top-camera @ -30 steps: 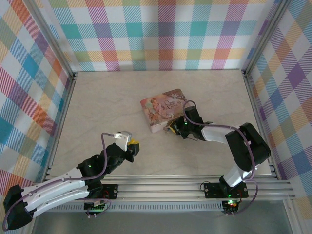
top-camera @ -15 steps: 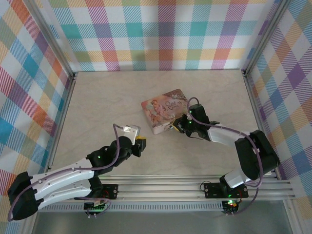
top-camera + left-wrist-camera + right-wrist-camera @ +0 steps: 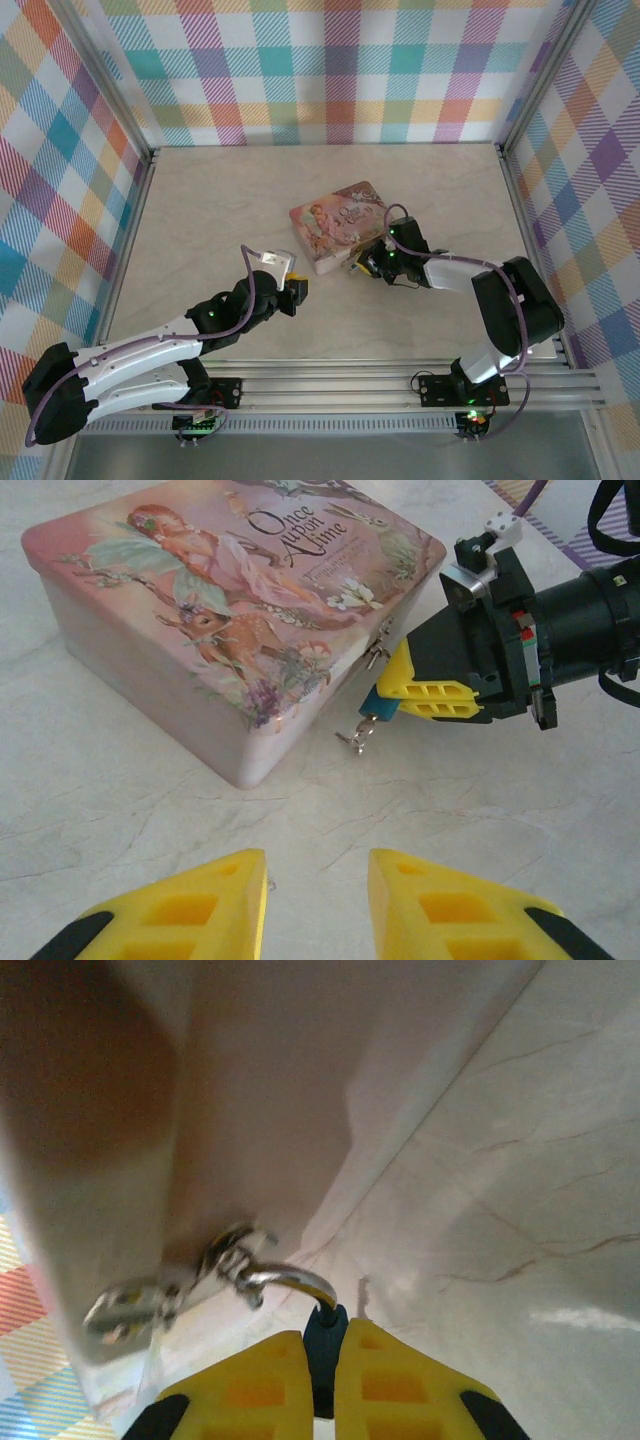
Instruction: Unlock the padlock with the key
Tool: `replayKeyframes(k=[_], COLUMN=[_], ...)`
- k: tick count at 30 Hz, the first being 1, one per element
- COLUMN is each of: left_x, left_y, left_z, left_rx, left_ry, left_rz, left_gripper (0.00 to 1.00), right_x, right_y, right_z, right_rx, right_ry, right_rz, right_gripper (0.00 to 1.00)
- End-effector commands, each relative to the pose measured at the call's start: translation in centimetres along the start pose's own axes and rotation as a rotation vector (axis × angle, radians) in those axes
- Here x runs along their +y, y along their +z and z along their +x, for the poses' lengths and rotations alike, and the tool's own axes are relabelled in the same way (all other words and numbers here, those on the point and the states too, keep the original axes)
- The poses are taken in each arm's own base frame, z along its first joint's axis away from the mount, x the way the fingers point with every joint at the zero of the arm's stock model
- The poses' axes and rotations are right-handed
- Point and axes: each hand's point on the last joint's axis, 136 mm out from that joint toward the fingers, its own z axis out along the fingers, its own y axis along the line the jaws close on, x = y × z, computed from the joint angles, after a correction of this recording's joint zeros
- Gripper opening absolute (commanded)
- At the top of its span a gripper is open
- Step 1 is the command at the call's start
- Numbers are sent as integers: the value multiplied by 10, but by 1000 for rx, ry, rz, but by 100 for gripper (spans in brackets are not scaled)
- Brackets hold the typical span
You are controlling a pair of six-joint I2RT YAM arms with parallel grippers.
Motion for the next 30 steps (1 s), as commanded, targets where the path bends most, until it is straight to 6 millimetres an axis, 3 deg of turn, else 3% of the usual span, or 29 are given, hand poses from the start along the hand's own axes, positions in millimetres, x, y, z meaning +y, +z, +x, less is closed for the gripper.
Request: replayKeyframes(k=[1, 15, 25, 30], left_x=[1, 2, 3, 31], left_y=[-2, -5, -14, -32], left_z=[-7, -7, -14, -26], left_rx=[-21, -12, 16, 62], left_ry=[7, -3, 26, 76], left_rz=[9, 19, 1, -148], left_gripper=[32, 32, 32, 41], right_x=[-15, 28, 3, 16], right_y=[0, -33, -26, -44], right_z=[0, -21, -12, 7], right_rx=[2, -130, -87, 6], right_ry=[29, -21, 4, -133], right_rz=[20, -71, 13, 30], right_gripper=[0, 0, 0, 0])
